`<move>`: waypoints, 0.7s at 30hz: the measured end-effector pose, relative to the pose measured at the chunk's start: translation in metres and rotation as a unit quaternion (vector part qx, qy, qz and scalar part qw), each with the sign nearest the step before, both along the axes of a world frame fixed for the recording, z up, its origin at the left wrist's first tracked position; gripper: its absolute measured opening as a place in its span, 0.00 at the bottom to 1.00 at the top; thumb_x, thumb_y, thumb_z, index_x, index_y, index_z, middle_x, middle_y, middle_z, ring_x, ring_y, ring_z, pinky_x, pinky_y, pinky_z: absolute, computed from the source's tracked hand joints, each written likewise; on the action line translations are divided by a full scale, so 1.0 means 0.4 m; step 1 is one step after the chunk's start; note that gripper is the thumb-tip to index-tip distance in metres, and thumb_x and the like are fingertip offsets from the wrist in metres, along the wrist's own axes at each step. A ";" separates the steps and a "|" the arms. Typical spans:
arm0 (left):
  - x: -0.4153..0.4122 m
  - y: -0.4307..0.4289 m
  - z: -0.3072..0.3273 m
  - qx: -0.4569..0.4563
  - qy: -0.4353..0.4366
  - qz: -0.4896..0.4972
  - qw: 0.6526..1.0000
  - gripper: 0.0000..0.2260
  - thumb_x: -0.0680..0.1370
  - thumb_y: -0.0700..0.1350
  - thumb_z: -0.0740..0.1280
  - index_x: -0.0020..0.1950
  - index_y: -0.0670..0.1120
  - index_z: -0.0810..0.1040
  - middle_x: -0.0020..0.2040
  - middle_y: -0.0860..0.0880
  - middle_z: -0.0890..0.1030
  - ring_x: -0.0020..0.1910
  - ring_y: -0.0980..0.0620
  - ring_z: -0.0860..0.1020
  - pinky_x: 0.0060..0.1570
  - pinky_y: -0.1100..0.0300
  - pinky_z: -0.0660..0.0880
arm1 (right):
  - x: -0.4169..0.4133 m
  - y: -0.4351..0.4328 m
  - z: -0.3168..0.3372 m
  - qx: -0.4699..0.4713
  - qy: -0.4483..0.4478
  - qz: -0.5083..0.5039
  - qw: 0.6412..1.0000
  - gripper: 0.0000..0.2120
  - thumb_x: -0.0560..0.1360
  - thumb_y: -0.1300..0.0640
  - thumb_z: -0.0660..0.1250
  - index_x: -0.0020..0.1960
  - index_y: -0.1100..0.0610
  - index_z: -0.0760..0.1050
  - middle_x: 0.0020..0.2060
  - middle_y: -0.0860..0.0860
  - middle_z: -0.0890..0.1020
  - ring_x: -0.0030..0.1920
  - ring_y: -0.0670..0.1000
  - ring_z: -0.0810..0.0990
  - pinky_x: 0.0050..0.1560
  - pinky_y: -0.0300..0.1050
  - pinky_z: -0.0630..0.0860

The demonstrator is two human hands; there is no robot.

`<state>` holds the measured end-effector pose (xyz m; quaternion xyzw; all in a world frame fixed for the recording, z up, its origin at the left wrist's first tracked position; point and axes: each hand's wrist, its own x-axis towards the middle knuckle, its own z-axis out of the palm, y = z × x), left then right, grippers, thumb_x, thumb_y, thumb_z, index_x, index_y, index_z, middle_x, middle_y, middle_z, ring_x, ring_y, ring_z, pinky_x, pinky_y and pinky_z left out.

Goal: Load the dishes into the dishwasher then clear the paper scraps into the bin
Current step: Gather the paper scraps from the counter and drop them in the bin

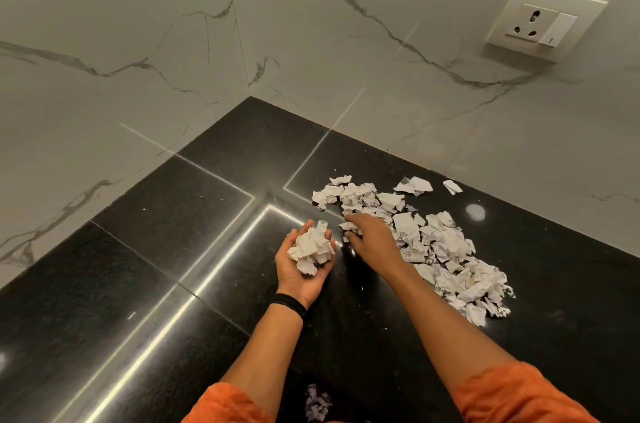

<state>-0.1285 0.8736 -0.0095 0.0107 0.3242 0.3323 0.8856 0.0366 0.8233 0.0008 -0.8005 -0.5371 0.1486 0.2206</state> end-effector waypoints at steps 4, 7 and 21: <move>-0.010 0.006 -0.009 -0.006 0.007 0.004 1.000 0.18 0.80 0.49 0.63 0.66 0.42 0.79 0.57 0.39 0.82 0.54 0.42 0.80 0.61 0.47 0.74 | -0.021 0.018 -0.048 -0.057 -0.076 0.042 0.995 0.17 0.79 0.54 0.67 0.67 0.53 0.76 0.61 0.52 0.77 0.61 0.56 0.74 0.57 0.50 0.75; -0.012 0.003 -0.016 -0.010 0.008 0.006 1.000 0.19 0.80 0.50 0.64 0.68 0.42 0.77 0.61 0.37 0.79 0.53 0.42 0.80 0.61 0.48 0.74 | -0.042 0.002 -0.075 -0.026 -0.144 0.058 0.988 0.12 0.80 0.56 0.66 0.62 0.53 0.79 0.59 0.50 0.79 0.59 0.55 0.74 0.51 0.48 0.75; 0.005 -0.037 0.000 -0.004 0.028 -0.026 0.999 0.16 0.80 0.51 0.65 0.63 0.44 0.80 0.56 0.39 0.81 0.50 0.42 0.81 0.51 0.48 0.78 | -0.058 -0.063 0.064 0.188 0.260 -0.101 0.942 0.07 0.75 0.59 0.74 0.52 0.52 0.86 0.43 0.43 0.86 0.46 0.40 0.83 0.49 0.37 0.80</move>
